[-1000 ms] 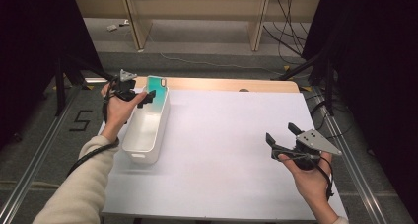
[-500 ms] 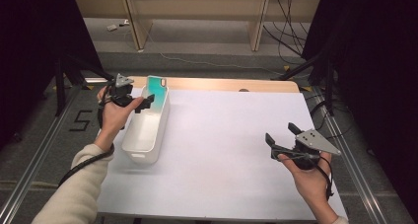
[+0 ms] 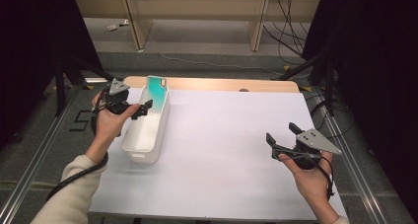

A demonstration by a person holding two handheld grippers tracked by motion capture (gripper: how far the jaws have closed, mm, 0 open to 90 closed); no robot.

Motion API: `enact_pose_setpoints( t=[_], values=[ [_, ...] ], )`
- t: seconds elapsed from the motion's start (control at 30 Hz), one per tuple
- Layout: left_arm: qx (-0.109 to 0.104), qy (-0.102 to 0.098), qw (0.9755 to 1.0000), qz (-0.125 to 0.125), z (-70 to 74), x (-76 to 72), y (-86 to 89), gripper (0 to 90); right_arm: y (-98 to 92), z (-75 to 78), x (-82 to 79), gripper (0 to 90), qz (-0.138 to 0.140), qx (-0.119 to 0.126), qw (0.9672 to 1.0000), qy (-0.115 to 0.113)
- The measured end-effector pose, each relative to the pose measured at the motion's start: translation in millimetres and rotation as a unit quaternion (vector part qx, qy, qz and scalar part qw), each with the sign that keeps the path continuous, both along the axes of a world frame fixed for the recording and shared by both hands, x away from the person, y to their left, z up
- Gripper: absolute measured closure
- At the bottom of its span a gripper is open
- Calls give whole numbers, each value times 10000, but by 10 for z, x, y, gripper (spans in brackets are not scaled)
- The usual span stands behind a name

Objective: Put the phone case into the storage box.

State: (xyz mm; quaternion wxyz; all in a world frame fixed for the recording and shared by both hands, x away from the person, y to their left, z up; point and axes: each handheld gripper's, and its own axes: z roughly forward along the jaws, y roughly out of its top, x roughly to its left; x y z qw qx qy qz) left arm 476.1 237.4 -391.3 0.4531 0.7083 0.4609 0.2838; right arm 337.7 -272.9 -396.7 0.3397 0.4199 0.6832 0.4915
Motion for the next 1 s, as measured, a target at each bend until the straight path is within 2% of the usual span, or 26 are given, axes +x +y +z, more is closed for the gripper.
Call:
enact_pose_setpoints(
  t=[0.03,0.07,0.1,0.13,0.17,0.2,0.27,0.3,0.4,0.53,0.7,0.9,1.0],
  values=[
    [-35,-25,10000,-11,14,-23,6,0,-4,5,-4,180,13,-24,10000,34],
    [-58,-40,10000,-9,28,-49,9,0,9,-10,13,180,-4,53,9999,-95],
    [-94,-76,9999,-26,40,-73,11,0,-4,4,-3,181,13,-22,10000,45],
    [-104,-103,9999,-34,52,-99,11,0,4,-13,23,180,24,39,9999,-139],
    [-104,-121,9999,-35,62,-126,8,0,8,-13,20,180,22,52,9999,-110],
    [-87,-140,9998,-55,71,-152,7,0,-8,3,6,180,13,-57,10000,-9],
    [-102,-154,9998,-76,84,-206,-1,0,4,-11,24,180,24,39,9999,-132],
    [-107,-162,9998,-101,89,-234,-4,0,7,-11,20,180,28,70,9999,-97],
    [-123,-184,9996,-168,100,-304,-12,0,-7,-4,26,180,-3,17,9999,-163],
    [-139,-200,9994,-227,126,-394,-15,0,-24,5,17,180,-29,33,9999,-109],
    [-171,-243,9991,-287,151,-493,-35,0,-35,11,21,180,-51,21,9999,-158],
    [-121,-328,9988,-353,142,-645,-71,0,-45,11,19,180,-57,14,9999,-158],
    [-177,-295,9986,-412,138,-721,-88,0,-46,9,17,180,-50,9,9999,-158]
  ],
)
